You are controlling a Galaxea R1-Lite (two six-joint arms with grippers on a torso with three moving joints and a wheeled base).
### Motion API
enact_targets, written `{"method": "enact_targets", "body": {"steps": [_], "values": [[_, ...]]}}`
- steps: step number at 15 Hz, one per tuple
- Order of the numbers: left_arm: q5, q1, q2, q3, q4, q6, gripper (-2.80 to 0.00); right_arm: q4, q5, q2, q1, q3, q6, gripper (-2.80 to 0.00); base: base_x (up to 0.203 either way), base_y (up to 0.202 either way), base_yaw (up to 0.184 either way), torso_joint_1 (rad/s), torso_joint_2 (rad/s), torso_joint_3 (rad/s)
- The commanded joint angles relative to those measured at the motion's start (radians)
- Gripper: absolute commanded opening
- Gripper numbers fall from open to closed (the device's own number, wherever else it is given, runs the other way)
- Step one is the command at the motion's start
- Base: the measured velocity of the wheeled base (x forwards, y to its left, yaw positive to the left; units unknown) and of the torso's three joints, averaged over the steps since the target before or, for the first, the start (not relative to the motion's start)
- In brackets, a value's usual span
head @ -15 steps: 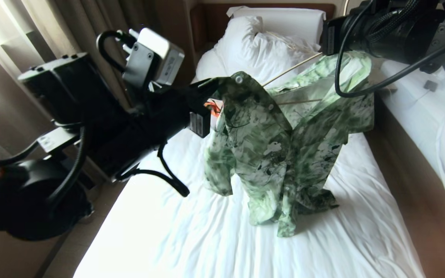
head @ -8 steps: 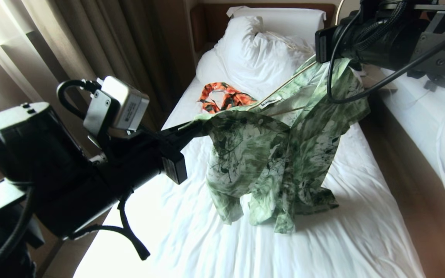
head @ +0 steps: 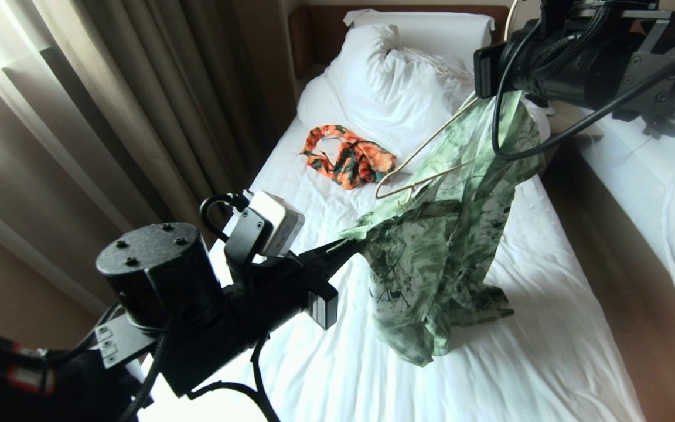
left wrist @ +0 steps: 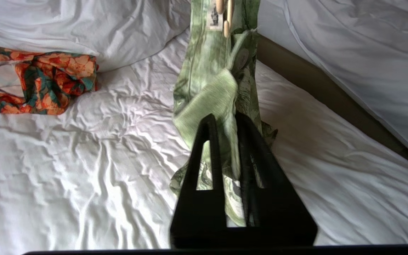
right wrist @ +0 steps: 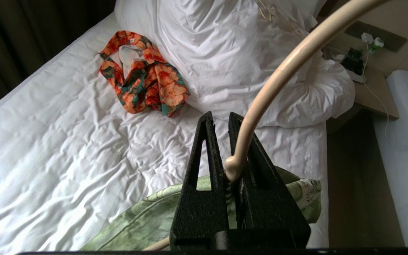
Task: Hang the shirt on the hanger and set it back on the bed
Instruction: Take the clothes hanger out of the clothes
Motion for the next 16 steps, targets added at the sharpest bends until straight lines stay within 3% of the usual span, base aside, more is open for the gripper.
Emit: {"method": "enact_targets", "body": {"steps": [1, 3, 9, 10, 13, 16], "values": [[0.002, 0.017, 0.091, -0.026, -0.037, -0.002, 0.0, -0.001, -0.001, 0.001, 0.003, 0.0, -0.001, -2.8, 0.0, 0.0, 0.0, 0.0, 0.0, 0.0], [0.002, 0.036, 0.086, -0.019, -0.044, -0.013, 0.0, -0.001, 0.0, 0.008, 0.004, 0.0, -0.001, -2.8, 0.0, 0.0, 0.0, 0.0, 0.0, 0.0], [-0.005, 0.141, 0.053, 0.1, -0.082, -0.129, 0.0, -0.001, -0.004, 0.025, 0.024, 0.001, 0.0, -2.8, 0.0, 0.0, 0.0, 0.0, 0.0, 0.0], [-0.005, 0.172, 0.048, 0.132, -0.129, -0.141, -2.8, -0.001, -0.016, 0.029, 0.028, 0.002, 0.002, -2.8, 0.0, 0.0, 0.0, 0.0, 0.0, 0.0], [-0.007, 0.293, 0.045, 0.211, -0.196, -0.199, -2.8, -0.002, -0.031, 0.056, 0.033, 0.008, 0.079, -2.8, 0.0, 0.0, 0.0, 0.0, 0.0, 0.0], [-0.006, 0.415, 0.05, 0.239, -0.2, -0.317, -2.8, -0.048, -0.048, 0.104, 0.03, 0.012, 0.298, -2.8, 0.0, 0.0, 0.0, 0.0, 0.0, 0.0]]}}
